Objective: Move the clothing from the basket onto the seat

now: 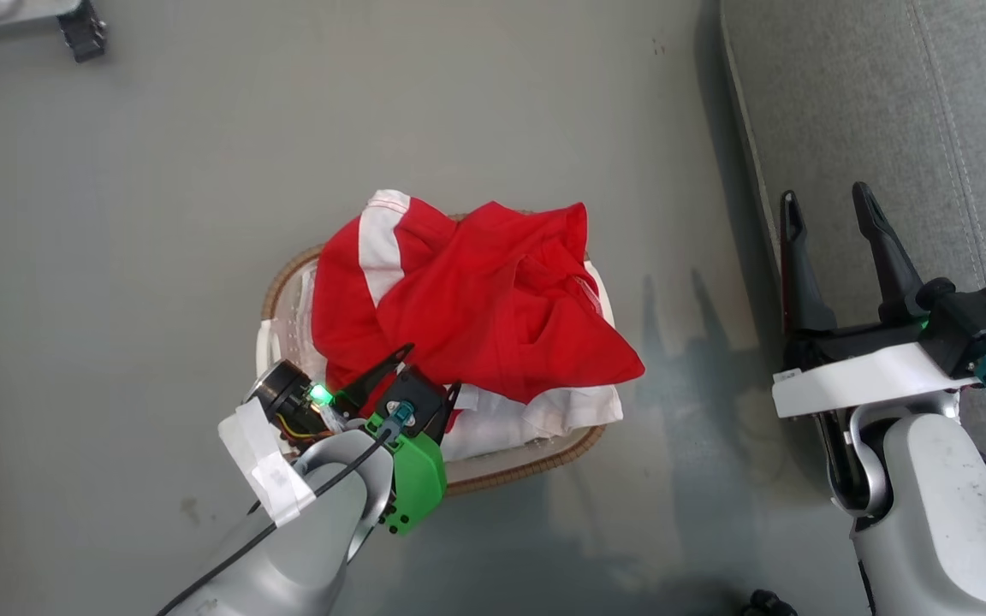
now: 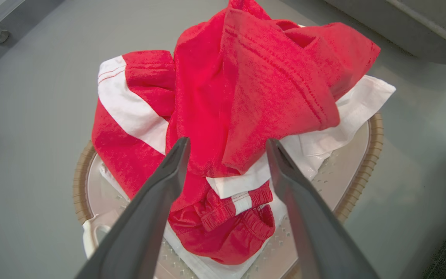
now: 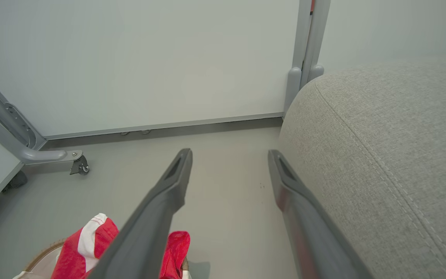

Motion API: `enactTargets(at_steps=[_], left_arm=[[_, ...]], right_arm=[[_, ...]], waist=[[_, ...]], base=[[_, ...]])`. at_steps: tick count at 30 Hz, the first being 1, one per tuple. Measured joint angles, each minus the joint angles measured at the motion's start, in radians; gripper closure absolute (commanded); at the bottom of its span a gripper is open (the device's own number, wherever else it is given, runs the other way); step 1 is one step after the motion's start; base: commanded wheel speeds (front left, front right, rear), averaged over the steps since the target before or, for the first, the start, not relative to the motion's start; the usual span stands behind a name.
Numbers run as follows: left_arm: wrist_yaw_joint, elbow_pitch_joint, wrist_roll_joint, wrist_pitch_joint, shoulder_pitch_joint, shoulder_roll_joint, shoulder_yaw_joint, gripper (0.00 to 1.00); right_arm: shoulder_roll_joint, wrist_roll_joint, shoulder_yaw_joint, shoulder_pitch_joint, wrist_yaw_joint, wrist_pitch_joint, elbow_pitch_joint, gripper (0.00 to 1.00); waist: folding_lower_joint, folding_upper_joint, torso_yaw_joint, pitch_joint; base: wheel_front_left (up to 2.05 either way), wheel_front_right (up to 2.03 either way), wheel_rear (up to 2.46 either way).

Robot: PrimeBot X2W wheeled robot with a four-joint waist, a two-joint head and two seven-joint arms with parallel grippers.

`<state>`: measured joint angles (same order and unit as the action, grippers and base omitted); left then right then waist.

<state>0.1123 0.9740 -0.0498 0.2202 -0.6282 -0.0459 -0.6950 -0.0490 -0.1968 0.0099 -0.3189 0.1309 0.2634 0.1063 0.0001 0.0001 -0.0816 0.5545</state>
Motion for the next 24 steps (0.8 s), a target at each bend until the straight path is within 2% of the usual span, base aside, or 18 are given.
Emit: enactTargets(at_steps=[8, 14, 15, 17, 19, 24], left_arm=[[-0.024, 0.096, 0.004, 0.005, -0.081, 0.000, -0.026, 0.00], [-0.042, 0.091, -0.025, 0.027, -0.126, -0.001, -0.028, 0.00], [-0.042, 0.083, -0.033, 0.028, -0.126, -0.001, -0.029, 0.08], [-0.042, 0.068, -0.051, 0.033, -0.126, -0.001, -0.035, 0.59], [-0.042, 0.054, -0.057, 0.036, -0.127, -0.001, -0.046, 1.00], [-0.041, 0.006, -0.083, 0.040, -0.126, -0.002, -0.056, 1.00]], right_arm=[[0.000, -0.026, 0.033, -0.047, 0.000, 0.000, -0.011, 0.00], [0.000, -0.035, 0.039, -0.064, 0.000, 0.000, -0.016, 0.00], [0.000, -0.036, 0.039, -0.066, 0.000, 0.000, -0.016, 0.00], [0.000, -0.037, 0.039, -0.067, 0.000, 0.000, -0.017, 0.00], [0.000, -0.037, 0.039, -0.068, 0.000, 0.000, -0.017, 0.00], [0.001, -0.032, 0.042, -0.070, 0.000, 0.000, -0.011, 0.00]], waist=[[0.0000, 0.0000, -0.062, 0.119], [0.0000, 0.0000, -0.106, 0.175], [0.0000, 0.0000, -0.112, 0.183], [0.0001, 0.0000, -0.119, 0.193], [0.0001, 0.0000, -0.122, 0.199], [0.0001, 0.0000, -0.114, 0.188]], base=[[0.00, 0.00, 0.00], [0.00, 0.00, 0.00], [0.00, 0.00, 0.00], [0.00, 0.00, 0.00], [0.00, 0.00, 0.00], [0.00, 0.00, 0.00]])
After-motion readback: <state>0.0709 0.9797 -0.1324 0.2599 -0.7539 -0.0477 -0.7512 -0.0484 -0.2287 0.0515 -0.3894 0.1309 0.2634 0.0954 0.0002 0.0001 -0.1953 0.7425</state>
